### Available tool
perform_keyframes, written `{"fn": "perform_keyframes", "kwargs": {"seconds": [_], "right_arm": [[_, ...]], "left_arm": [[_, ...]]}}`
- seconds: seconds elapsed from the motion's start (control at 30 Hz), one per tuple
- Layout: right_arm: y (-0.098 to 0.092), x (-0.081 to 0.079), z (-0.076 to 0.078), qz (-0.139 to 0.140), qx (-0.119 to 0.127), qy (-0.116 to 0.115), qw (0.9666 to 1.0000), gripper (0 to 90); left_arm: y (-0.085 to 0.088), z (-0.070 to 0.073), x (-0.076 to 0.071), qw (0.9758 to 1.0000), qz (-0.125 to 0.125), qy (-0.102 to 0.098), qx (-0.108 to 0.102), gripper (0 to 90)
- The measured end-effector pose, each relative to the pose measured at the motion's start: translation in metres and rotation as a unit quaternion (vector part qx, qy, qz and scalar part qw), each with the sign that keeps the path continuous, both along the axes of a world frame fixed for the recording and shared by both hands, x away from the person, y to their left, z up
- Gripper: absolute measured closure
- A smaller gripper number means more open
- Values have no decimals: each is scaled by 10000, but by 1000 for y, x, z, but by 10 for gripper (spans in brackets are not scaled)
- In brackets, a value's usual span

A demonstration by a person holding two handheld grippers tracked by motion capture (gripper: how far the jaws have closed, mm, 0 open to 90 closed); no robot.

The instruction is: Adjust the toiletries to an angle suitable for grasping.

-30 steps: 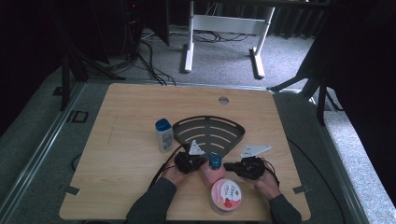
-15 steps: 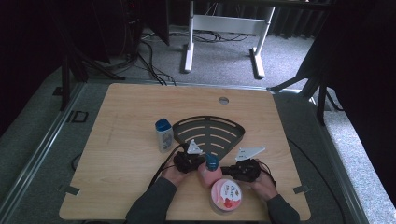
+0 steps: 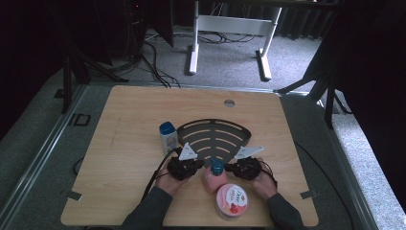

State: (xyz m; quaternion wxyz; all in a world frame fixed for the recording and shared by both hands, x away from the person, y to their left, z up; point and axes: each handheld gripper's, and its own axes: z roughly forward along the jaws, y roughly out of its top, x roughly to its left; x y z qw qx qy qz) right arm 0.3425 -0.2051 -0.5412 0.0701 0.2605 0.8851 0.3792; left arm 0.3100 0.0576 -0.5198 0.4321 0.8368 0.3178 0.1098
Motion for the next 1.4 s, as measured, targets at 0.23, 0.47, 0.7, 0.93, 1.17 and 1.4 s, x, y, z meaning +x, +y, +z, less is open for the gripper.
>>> {"fn": "perform_keyframes", "kwargs": {"seconds": [0.23, 0.47, 0.7, 0.93, 1.17, 1.4], "right_arm": [[2, 9, -2, -190, 37, -6, 9998, 900], [1, 17, -7, -292, 27, 39, 9996, 900], [0, 18, -9, -339, 34, 70, 9994, 900], [1, 20, -9, -339, 60, 79, 9994, 900], [0, 20, -10, -340, 81, 106, 9993, 900], [0, 20, -10, -330, 95, 117, 9993, 900]], "left_arm": [[7, 18, -17, 9996, -121, -88, -224, 828], [3, 38, -33, 9977, -481, -164, -444, 669], [5, 42, -34, 9960, -596, -20, -668, 500], [-12, 42, -35, 9951, -785, -35, -604, 442], [-27, 44, -31, 9944, -786, -184, -682, 421], [-35, 45, -31, 9955, -680, -407, -521, 519]]}}
